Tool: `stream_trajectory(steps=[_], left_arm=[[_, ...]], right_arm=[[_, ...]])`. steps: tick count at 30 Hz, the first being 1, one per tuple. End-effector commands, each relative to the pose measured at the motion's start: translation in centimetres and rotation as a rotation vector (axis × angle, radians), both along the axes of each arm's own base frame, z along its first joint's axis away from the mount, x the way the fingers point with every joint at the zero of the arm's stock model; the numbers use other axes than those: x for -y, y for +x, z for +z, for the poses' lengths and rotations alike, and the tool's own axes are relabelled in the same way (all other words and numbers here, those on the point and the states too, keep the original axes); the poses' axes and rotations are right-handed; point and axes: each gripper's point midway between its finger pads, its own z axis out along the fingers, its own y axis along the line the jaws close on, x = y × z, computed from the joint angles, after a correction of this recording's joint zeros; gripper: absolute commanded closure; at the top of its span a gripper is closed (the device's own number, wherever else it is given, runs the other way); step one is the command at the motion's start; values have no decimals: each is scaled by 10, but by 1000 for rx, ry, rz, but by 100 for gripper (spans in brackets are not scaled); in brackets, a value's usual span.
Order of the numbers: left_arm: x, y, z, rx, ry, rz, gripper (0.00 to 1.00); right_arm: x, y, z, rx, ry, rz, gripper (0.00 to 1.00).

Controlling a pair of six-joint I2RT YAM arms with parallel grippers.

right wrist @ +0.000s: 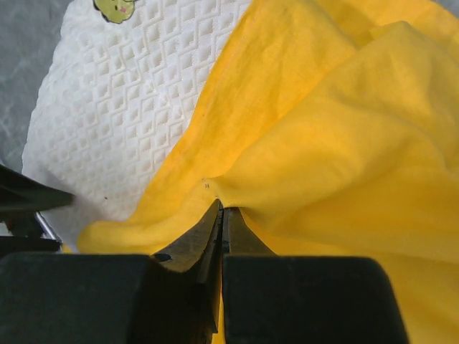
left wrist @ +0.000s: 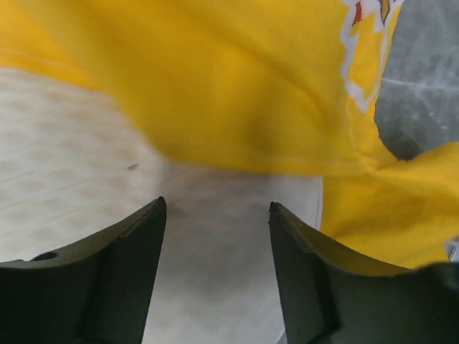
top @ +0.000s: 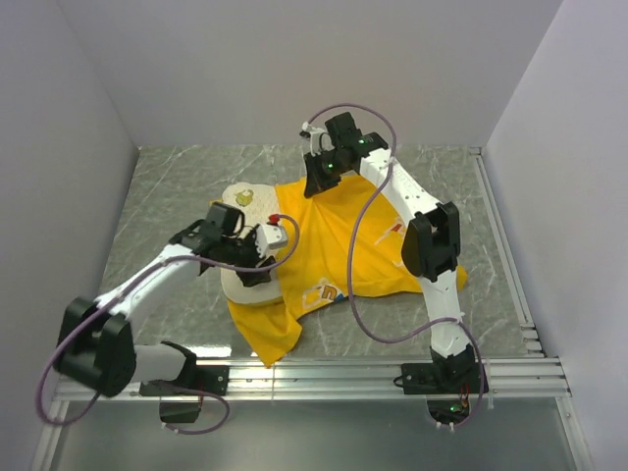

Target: Put the pillow into the pillowcase

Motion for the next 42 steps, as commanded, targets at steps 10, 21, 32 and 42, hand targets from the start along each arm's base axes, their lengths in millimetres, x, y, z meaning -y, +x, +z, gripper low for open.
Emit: stream_trajectory(steps=[10, 21, 32, 42], left_arm=[[110, 114, -18, -204, -309, 250, 93], [95, 113, 30, -118, -276, 289, 43], [57, 101, -35, -101, -8, 221, 38], [79, 115, -65, -263, -40, 299, 69]], right_arm=[[41, -13, 36, 70, 36, -100, 59], [173, -77, 32, 114, -220, -332, 37], [152, -91, -45, 1, -136, -342, 40], [128, -106, -95, -112, -160, -317, 100]])
